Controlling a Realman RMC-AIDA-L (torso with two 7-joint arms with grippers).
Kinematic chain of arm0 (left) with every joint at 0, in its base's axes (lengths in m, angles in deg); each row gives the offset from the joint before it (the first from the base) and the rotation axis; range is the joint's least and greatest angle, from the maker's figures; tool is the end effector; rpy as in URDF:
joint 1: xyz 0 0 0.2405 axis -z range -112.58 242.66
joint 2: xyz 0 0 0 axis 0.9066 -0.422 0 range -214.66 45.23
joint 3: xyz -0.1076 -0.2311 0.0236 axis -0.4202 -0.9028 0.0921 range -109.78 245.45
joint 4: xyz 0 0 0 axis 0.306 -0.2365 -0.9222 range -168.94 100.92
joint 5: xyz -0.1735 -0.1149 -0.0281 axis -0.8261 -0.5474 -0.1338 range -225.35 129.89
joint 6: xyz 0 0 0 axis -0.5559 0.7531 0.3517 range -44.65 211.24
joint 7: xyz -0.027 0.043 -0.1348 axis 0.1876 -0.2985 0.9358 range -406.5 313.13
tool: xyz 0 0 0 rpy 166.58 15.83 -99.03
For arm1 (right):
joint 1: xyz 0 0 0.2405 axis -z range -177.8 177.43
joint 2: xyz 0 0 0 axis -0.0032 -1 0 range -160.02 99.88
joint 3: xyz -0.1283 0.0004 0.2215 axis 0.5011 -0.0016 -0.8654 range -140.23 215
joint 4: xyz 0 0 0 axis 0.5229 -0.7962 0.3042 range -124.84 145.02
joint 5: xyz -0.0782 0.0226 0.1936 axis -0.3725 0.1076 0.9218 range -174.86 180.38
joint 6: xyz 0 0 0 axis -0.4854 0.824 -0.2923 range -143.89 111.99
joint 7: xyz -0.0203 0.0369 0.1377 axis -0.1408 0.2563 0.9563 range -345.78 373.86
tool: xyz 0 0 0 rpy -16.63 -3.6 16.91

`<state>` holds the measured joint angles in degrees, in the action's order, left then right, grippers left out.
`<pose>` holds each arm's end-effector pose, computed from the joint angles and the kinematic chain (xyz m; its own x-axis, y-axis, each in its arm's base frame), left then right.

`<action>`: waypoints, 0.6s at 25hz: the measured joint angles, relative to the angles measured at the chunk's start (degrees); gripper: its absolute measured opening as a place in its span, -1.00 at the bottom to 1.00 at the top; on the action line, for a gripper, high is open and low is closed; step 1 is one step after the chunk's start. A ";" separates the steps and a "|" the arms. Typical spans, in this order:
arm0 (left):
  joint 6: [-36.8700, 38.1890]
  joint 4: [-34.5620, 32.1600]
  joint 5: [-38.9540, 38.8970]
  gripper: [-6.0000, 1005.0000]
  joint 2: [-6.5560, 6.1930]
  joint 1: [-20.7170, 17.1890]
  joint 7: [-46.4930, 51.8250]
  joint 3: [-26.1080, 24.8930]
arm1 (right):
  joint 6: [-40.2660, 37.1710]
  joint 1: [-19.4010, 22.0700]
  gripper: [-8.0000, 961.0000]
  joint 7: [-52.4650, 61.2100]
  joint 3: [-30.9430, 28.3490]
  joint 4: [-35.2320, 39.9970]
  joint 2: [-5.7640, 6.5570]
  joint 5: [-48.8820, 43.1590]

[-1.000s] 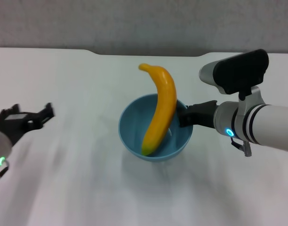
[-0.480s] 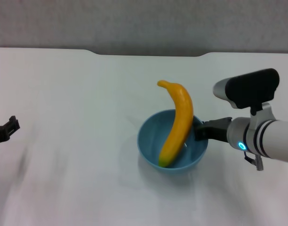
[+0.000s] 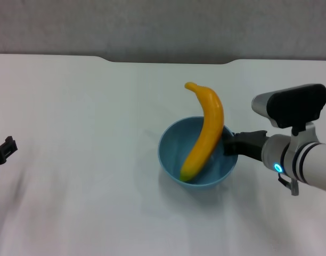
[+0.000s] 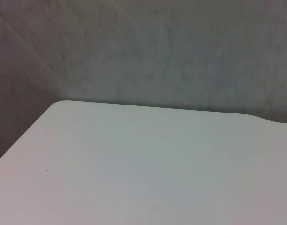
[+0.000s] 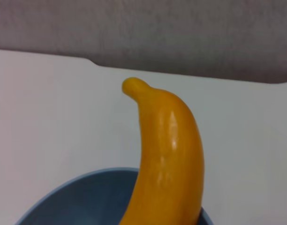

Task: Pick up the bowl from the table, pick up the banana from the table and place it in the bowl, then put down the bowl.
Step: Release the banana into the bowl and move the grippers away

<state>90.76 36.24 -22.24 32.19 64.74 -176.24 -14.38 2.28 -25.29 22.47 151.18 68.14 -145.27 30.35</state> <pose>-0.3341 0.3227 0.0312 0.5629 0.4395 0.7000 0.7380 0.1142 -0.6651 0.2356 0.3771 -0.0780 0.6579 -0.6178 -0.4307 -0.7203 -0.3492 -0.5993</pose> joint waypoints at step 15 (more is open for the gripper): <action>0.01 -0.66 0.00 0.79 0.08 0.14 0.00 -0.05 | -2.40 -0.03 -0.88 0.04 0.51 -3.48 0.07 2.15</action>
<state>90.77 35.58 -22.24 32.27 64.87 -176.24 -14.43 -0.12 -25.31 22.51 151.69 64.66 -145.20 32.50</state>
